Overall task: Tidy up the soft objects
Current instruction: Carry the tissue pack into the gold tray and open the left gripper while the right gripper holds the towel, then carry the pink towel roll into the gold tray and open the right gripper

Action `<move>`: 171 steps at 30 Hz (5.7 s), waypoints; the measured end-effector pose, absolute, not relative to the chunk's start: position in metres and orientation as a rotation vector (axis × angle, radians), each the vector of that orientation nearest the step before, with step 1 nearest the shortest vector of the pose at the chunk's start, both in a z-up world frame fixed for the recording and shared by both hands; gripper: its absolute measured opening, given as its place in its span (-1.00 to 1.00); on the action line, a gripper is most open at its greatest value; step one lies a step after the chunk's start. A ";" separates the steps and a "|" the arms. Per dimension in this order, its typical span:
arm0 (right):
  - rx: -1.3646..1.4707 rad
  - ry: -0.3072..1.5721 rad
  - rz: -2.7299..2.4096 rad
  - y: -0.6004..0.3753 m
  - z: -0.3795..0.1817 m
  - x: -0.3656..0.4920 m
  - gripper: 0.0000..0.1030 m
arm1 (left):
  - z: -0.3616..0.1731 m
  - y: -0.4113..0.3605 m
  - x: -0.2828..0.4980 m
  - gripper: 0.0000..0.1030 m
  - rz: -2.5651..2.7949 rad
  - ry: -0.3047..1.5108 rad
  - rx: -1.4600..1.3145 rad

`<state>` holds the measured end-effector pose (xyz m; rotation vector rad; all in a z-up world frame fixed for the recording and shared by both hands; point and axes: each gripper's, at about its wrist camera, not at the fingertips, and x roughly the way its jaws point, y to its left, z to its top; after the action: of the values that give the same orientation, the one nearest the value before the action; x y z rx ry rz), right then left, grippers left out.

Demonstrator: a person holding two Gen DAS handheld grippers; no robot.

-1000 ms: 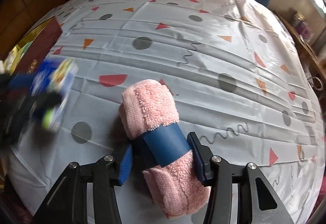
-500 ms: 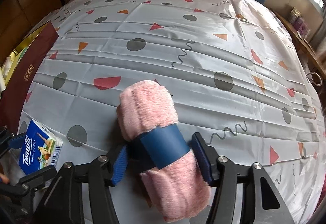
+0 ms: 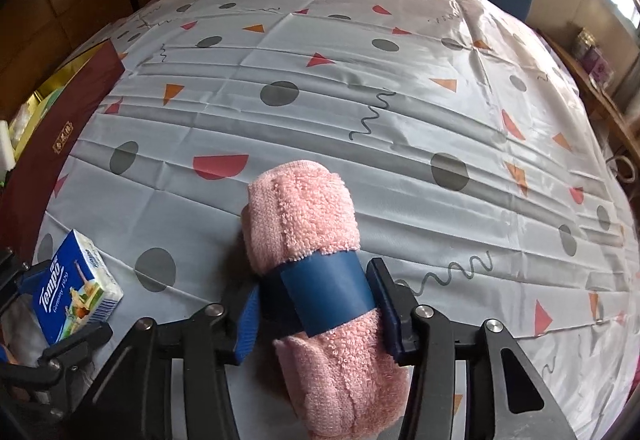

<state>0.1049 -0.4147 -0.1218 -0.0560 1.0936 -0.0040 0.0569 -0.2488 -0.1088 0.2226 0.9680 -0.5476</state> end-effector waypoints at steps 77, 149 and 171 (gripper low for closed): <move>-0.107 1.022 -0.014 -0.407 -0.126 0.094 0.00 | -0.026 0.035 0.055 0.01 -0.134 0.882 -0.306; -0.029 1.097 -0.268 -0.376 -0.118 0.101 -0.23 | -0.022 0.049 0.011 0.51 0.035 0.764 -0.105; 0.032 0.933 0.149 -0.225 -0.032 0.096 -0.23 | -0.030 0.058 0.010 0.51 0.044 0.780 -0.144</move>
<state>0.0964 -0.2255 -0.0321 0.0318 0.9330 0.1487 0.0105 0.0584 -0.0297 -0.1444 0.7799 0.0443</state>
